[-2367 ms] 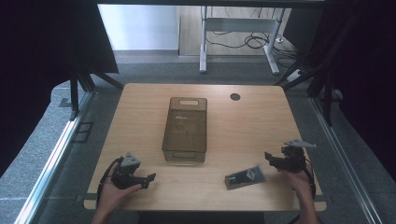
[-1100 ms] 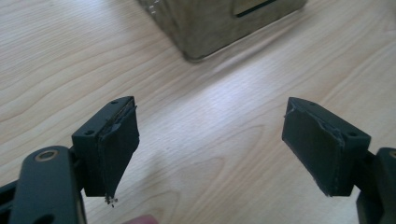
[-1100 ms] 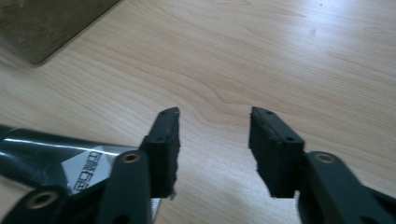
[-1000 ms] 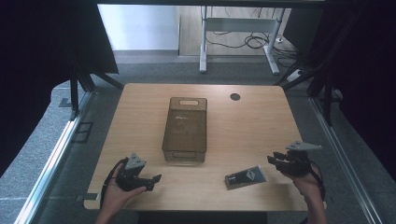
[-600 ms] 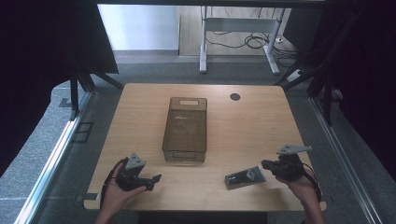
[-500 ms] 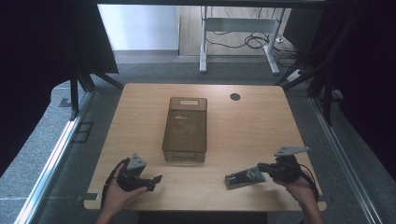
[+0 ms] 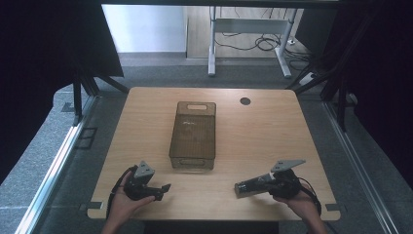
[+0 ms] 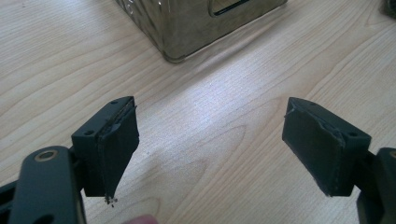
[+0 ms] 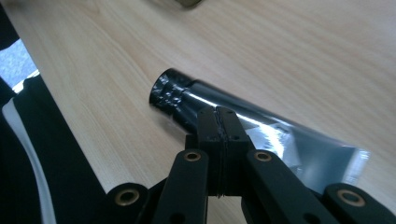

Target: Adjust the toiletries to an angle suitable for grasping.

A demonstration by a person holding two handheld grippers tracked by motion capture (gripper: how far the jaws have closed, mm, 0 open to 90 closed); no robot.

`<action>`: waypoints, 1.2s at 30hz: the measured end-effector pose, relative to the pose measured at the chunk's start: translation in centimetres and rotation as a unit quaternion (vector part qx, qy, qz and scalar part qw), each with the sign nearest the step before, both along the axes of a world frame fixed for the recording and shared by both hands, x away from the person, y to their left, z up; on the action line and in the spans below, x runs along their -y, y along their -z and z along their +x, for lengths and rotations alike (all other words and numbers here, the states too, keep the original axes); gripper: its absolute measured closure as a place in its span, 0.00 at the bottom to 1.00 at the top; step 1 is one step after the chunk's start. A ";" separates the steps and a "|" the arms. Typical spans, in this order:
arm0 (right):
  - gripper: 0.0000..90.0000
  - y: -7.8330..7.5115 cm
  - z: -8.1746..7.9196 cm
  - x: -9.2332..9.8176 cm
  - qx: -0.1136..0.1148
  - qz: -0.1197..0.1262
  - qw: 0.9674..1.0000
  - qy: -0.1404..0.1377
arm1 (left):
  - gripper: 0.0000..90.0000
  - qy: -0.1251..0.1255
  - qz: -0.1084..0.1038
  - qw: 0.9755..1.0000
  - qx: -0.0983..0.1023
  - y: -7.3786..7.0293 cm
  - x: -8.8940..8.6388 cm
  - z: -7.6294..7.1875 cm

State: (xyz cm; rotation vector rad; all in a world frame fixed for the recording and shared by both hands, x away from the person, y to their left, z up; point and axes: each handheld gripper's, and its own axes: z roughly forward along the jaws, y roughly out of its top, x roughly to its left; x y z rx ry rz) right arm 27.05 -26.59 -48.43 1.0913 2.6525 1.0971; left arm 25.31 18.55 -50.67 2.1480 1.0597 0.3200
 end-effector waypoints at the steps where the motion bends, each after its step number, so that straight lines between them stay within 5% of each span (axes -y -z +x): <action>1: 1.00 0.2 0.0 -0.3 -0.003 -0.003 1.000 -0.004 | 0.21 0.000 0.000 1.000 0.000 0.0 0.0 0.0; 7: 1.00 0.8 -0.4 -2.4 -0.012 -0.017 0.999 -0.037 | 0.21 0.002 0.000 1.000 0.002 -0.1 0.0 -0.1; 11: 1.00 0.9 -0.8 -3.7 -0.025 -0.002 0.998 -0.062 | 0.21 0.003 0.001 1.000 0.002 -0.1 0.1 -0.1; 17: 1.00 1.7 -0.8 -4.8 -0.034 -0.016 0.997 -0.073 | 0.21 0.002 0.000 1.000 0.003 -0.2 0.0 -0.1; 36: 1.00 2.6 -0.4 -5.7 -0.034 -0.030 0.996 -0.072 | 0.21 0.005 0.004 1.000 0.000 0.0 0.1 -0.1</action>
